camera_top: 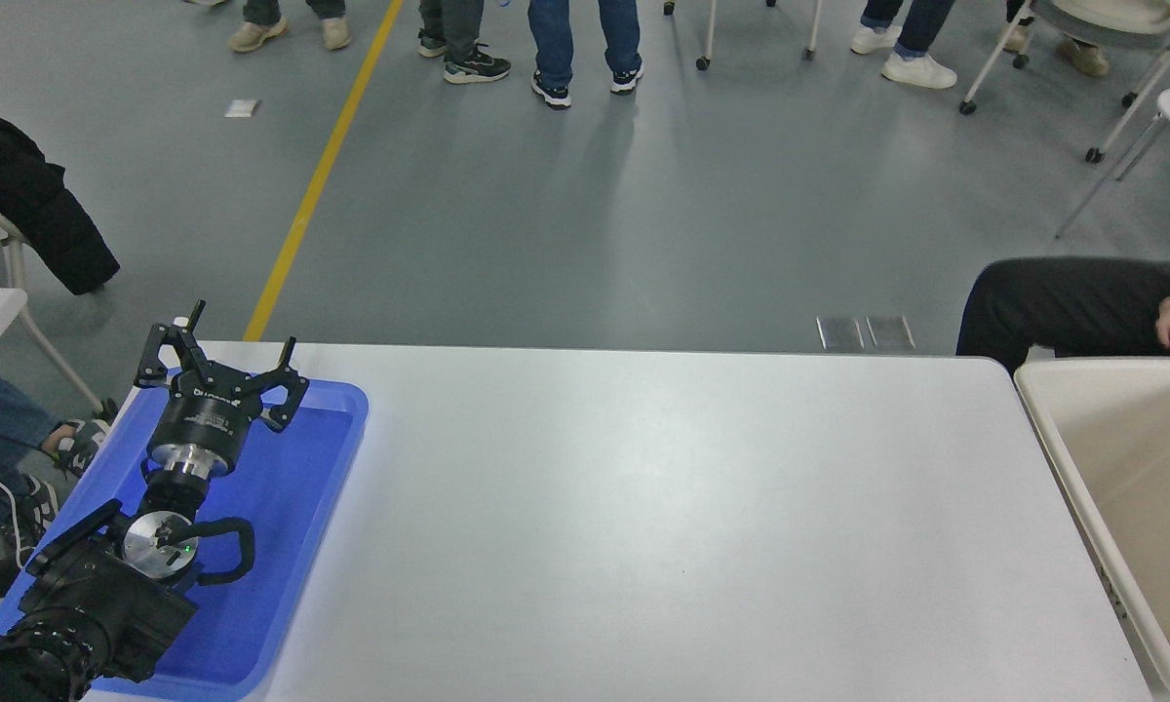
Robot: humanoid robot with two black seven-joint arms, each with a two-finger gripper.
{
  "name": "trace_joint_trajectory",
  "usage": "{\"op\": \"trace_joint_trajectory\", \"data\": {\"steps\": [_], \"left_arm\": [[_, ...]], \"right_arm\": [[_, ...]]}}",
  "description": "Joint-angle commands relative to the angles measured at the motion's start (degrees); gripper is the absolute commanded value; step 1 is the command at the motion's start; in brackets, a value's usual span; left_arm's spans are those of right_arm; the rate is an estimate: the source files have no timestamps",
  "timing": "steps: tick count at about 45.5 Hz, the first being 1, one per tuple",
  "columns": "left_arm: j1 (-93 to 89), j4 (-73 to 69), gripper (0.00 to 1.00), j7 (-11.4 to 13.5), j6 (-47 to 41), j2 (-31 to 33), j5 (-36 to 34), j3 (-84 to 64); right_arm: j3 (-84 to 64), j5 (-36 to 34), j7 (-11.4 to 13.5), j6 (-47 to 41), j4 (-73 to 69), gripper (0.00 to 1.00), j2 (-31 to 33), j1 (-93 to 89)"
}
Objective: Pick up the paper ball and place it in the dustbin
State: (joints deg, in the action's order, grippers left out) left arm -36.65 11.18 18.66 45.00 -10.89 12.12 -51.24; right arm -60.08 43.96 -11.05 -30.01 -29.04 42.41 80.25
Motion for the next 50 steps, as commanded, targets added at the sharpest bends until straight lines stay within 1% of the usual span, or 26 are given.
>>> {"op": "trace_joint_trajectory", "data": {"steps": [1, 5, 13, 17, 20, 26, 31, 32, 33, 34, 35, 36, 50], "left_arm": [[0.1, 0.0, 1.0, 0.1, 0.0, -0.1, 0.0, 0.0], [0.1, 0.0, 1.0, 0.1, 0.0, -0.1, 0.0, 0.0], [0.1, 0.0, 1.0, 0.1, 0.0, -0.1, 0.0, 0.0], [0.1, 0.0, 1.0, 0.1, 0.0, -0.1, 0.0, 0.0], [0.1, 0.0, 1.0, 0.1, 0.0, -0.1, 0.0, 0.0], [0.1, 0.0, 1.0, 0.1, 0.0, -0.1, 0.0, 0.0], [0.1, 0.0, 1.0, 0.1, 0.0, -0.1, 0.0, 0.0], [0.1, 0.0, 1.0, 0.1, 0.0, -0.1, 0.0, 0.0], [0.1, 0.0, 1.0, 0.1, 0.0, -0.1, 0.0, 0.0], [0.1, 0.0, 1.0, 0.1, 0.0, -0.1, 0.0, 0.0], [0.1, 0.0, 1.0, 0.1, 0.0, -0.1, 0.0, 0.0], [0.1, 0.0, 1.0, 0.1, 0.0, -0.1, 0.0, 0.0], [0.1, 0.0, 1.0, 0.1, 0.0, -0.1, 0.0, 0.0]], "right_arm": [[7.6, -2.8, -0.8, 5.8, 12.2, 0.0, -1.4, -18.9], [8.7, -5.5, -0.5, 8.1, 14.2, 0.0, -3.1, -23.4], [9.3, -14.9, -0.1, 11.7, 19.2, 0.0, -7.9, -32.7], [9.2, -18.2, 0.5, 13.3, 20.8, 0.03, -9.9, -35.4], [9.3, -19.4, 0.5, 13.8, 21.2, 0.04, -10.6, -36.4], [9.6, -19.7, 0.5, 14.8, 21.2, 0.05, -10.9, -37.2], [11.1, -19.7, 0.5, 16.1, 21.2, 0.12, -11.8, -37.2], [11.4, -19.6, 0.6, 16.2, 21.3, 0.15, -11.9, -37.2], [11.6, -19.7, 0.6, 16.2, 21.4, 0.21, -11.9, -37.2], [11.6, -19.7, 0.6, 16.2, 21.4, 0.41, -11.9, -37.1], [11.7, -19.7, 0.6, 16.4, 21.5, 0.77, -11.9, -37.1], [11.8, -19.7, 0.6, 16.5, 21.6, 1.0, -12.0, -37.0], [12.8, -20.1, 0.6, 16.6, 21.9, 1.0, -11.9, -36.1]]}}
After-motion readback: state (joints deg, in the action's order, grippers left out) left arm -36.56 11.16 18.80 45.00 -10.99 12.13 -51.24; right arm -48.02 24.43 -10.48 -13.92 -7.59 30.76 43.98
